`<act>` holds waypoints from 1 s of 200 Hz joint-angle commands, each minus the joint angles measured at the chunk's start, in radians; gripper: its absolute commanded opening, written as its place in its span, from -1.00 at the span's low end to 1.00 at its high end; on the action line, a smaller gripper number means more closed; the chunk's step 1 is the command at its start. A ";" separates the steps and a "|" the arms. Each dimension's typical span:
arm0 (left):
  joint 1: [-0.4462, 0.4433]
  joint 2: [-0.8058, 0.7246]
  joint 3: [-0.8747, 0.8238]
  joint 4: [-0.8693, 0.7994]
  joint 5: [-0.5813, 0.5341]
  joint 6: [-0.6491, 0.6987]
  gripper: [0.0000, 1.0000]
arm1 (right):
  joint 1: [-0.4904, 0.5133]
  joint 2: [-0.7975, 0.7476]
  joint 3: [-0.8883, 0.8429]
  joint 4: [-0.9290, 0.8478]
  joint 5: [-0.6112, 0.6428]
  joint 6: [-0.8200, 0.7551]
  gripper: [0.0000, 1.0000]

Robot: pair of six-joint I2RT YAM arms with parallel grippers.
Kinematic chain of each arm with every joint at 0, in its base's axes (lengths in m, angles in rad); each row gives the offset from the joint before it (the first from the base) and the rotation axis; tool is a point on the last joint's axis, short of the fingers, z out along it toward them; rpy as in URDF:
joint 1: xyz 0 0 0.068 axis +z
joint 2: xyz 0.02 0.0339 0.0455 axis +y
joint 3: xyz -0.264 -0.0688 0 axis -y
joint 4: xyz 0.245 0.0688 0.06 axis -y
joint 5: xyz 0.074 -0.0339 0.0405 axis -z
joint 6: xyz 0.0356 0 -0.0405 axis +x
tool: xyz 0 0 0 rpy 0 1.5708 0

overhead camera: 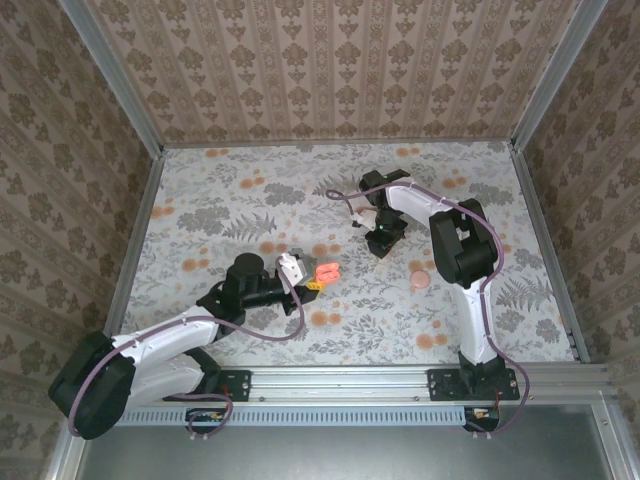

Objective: Insert the wireless bluetooth earbuds into the charging case

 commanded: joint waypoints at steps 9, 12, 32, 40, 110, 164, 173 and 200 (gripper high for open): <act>0.009 0.006 0.017 0.003 0.012 0.014 -0.75 | 0.002 0.015 0.010 -0.053 0.024 0.016 -0.41; 0.009 0.008 0.018 0.003 0.012 0.013 -0.75 | 0.002 0.014 0.009 -0.051 0.023 0.017 -0.41; 0.010 0.008 0.017 0.004 0.012 0.013 -0.76 | 0.002 0.000 0.000 -0.039 0.013 0.022 -0.47; 0.012 0.008 0.016 0.006 0.009 0.013 -0.75 | 0.002 -0.007 -0.005 -0.034 0.012 0.027 -0.49; 0.012 0.063 -0.018 0.129 -0.025 -0.009 -0.75 | -0.002 -0.158 -0.132 0.063 0.038 0.092 -0.56; 0.011 0.212 -0.015 0.305 -0.064 -0.044 -0.76 | -0.001 -0.401 -0.391 0.369 -0.022 0.268 -0.57; 0.011 0.243 -0.011 0.337 -0.070 -0.048 -0.76 | 0.000 -0.445 -0.443 0.438 -0.038 0.323 -0.57; 0.007 0.340 0.006 0.431 -0.074 -0.077 -0.76 | 0.015 -0.562 -0.593 0.642 -0.095 0.467 -0.57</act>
